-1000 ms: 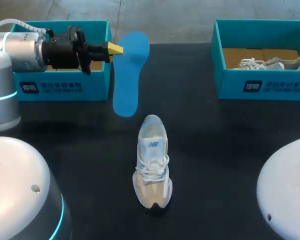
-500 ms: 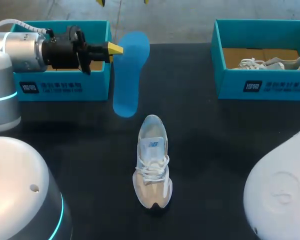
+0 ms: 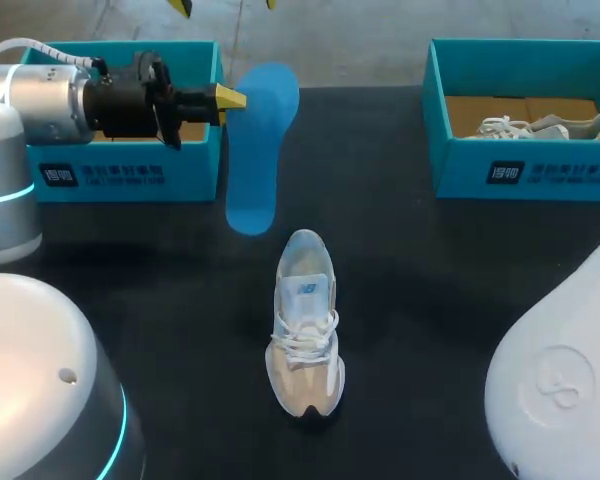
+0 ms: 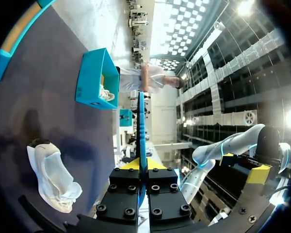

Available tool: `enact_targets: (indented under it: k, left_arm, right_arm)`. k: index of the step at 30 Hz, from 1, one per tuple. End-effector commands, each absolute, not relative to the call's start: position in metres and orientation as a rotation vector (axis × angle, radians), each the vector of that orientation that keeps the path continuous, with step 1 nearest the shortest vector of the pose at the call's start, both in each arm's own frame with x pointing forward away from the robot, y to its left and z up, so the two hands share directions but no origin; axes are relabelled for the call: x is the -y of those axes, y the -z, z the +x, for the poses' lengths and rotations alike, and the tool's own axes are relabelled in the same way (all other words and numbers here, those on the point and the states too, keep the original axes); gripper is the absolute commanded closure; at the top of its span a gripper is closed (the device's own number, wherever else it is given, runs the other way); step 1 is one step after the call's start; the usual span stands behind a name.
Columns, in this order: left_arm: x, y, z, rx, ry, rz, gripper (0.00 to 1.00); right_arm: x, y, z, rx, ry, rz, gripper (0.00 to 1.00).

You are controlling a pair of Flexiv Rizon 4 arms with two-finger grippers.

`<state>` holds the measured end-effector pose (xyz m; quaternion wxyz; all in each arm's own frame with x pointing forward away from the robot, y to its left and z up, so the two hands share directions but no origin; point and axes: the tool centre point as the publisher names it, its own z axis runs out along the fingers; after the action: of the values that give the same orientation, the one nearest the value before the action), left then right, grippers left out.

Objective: Take the shoe out of the shoebox, open the shoe tongue, remove and reinsert the insole, then place the shoe into the shoebox

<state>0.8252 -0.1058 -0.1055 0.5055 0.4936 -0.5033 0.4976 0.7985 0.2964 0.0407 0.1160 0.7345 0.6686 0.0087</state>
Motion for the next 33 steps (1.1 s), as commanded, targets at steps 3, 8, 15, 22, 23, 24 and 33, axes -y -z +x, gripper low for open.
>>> enact_targets:
  k: [3, 8, 15, 22, 23, 24, 33]
  left_arm:
    - [0.106, 0.105, 0.825, 1.216, -1.200, 1.194, 1.00]
    - [0.106, 0.105, 0.825, 1.216, -1.200, 1.194, 1.00]
    - [0.106, 0.105, 0.825, 1.216, -1.200, 1.194, 1.00]
    - [0.106, 0.105, 0.825, 1.216, -1.200, 1.194, 1.00]
    - [0.106, 0.105, 0.825, 1.216, -1.200, 1.194, 1.00]
    - [0.106, 0.105, 0.825, 1.216, -1.200, 1.194, 1.00]
    - [0.106, 0.105, 0.825, 1.216, -1.200, 1.194, 1.00]
  right_arm:
    - [-0.288, -0.035, 0.793, -1.967, -0.104, 2.181, 0.00]
    - [-0.273, -0.032, 0.787, -1.970, -0.206, 2.263, 0.00]
    - [-0.242, -0.036, 0.776, -1.973, -0.409, 2.400, 0.00]
    - [-0.229, -0.033, 0.773, -1.991, -0.679, 2.391, 0.00]
    - [-0.228, -0.031, 0.774, -1.996, -0.730, 2.383, 0.00]
    - [-0.227, -0.029, 0.774, -1.997, -0.758, 2.378, 0.00]
    - [-0.214, -0.023, 0.783, -2.057, -1.024, 2.397, 0.00]
